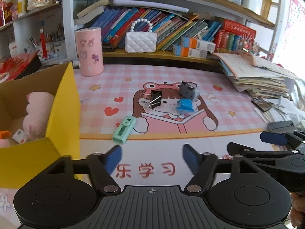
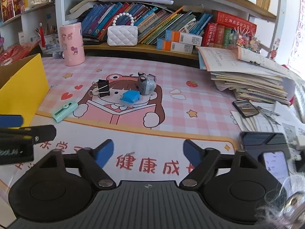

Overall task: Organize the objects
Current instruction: 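Grasp the mint-green clip with the left gripper and lift it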

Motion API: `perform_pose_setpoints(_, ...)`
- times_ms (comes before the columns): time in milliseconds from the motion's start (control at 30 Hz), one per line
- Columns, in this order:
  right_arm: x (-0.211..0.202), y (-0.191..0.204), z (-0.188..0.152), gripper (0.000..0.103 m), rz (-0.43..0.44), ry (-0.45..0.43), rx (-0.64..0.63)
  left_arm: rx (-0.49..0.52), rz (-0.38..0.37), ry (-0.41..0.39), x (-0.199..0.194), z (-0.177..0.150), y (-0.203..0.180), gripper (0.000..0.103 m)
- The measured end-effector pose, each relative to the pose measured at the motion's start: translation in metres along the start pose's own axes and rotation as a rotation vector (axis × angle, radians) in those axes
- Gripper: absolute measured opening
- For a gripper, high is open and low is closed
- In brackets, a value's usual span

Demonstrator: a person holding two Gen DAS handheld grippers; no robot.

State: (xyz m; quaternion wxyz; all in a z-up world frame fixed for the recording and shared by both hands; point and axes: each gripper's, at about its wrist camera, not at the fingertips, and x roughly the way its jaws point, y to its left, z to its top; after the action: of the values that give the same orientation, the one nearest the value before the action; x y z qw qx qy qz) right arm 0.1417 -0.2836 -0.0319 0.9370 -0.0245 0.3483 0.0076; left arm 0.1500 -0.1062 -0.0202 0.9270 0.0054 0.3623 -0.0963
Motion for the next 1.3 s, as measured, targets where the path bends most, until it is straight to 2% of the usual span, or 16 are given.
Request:
perform_pose_setpoints(67,0.007,-0.004,0.003,0.070,0.016,0.002,0.006,-0.004,0.035,0.005,0.012,0.005,-0.001,0.054)
perform_pose_setpoints(133,0.013,-0.007,0.005,0.067,0.030,0.004,0.010,-0.025,0.066,0.011,0.025,0.011,0.001,0.052)
perform_pose_setpoints(233,0.022,-0.011,0.007,0.067,0.048,0.012,0.001,-0.053,0.099,0.023,0.046,0.018,0.007,0.043)
perform_pose_setpoints(400,0.032,-0.018,0.009,0.066,0.076,0.032,0.000,-0.073,0.151,0.034,0.078,0.027,0.013,0.042)
perform_pose_setpoints(600,0.036,-0.029,0.018,0.066,0.109,0.011,0.018,-0.041,0.200,0.072,0.107,0.030,0.015,0.042)
perform_pose_setpoints(700,0.041,-0.033,0.020,0.066,0.116,0.013,0.028,-0.056,0.184,0.096,0.116,0.029,0.018,0.040)
perform_pose_setpoints(800,0.048,-0.034,0.021,0.066,0.126,0.020,0.037,-0.052,0.167,0.092,0.117,0.028,0.019,0.024)
perform_pose_setpoints(833,0.050,-0.034,0.022,0.066,0.131,0.021,0.038,-0.053,0.153,0.096,0.117,0.029,0.019,0.023)
perform_pose_setpoints(1033,0.071,-0.030,0.032,0.065,0.148,0.015,0.027,-0.104,0.084,0.078,0.091,0.031,0.018,0.023)
perform_pose_setpoints(1300,0.118,-0.013,0.060,0.060,0.176,-0.011,0.002,-0.154,-0.006,0.077,0.045,0.021,0.020,0.023)
